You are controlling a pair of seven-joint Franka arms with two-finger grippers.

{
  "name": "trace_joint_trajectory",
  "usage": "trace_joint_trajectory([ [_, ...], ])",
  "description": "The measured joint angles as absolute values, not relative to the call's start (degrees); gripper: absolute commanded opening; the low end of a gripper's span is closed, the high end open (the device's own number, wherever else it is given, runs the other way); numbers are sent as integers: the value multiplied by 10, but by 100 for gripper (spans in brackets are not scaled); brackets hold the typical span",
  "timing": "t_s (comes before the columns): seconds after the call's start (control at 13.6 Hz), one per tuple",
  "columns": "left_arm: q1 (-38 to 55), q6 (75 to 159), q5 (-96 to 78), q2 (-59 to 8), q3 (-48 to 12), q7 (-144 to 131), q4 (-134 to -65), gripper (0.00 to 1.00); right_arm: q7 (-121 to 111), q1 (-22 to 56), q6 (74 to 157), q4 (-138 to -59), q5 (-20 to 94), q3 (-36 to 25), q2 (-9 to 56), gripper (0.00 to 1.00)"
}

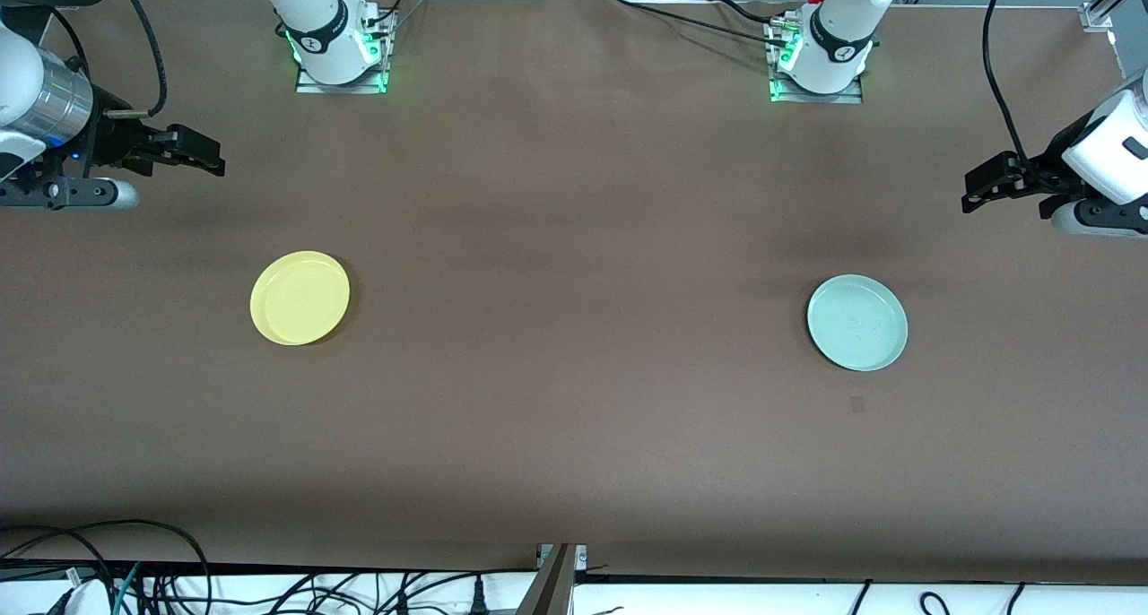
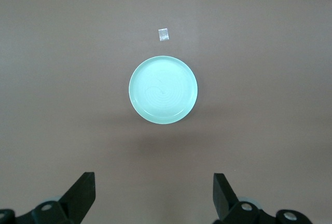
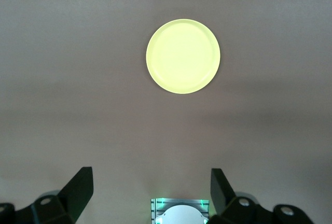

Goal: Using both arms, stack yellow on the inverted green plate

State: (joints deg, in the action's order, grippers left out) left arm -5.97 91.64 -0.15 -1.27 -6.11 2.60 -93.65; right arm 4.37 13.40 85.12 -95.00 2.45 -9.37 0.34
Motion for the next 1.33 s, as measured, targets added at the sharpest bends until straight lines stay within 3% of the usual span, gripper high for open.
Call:
trace_joint_trajectory([
  [1.33, -67, 917, -2, -25, -63, 28, -925, 100, 45, 131, 850, -941, 14, -107, 0, 100],
])
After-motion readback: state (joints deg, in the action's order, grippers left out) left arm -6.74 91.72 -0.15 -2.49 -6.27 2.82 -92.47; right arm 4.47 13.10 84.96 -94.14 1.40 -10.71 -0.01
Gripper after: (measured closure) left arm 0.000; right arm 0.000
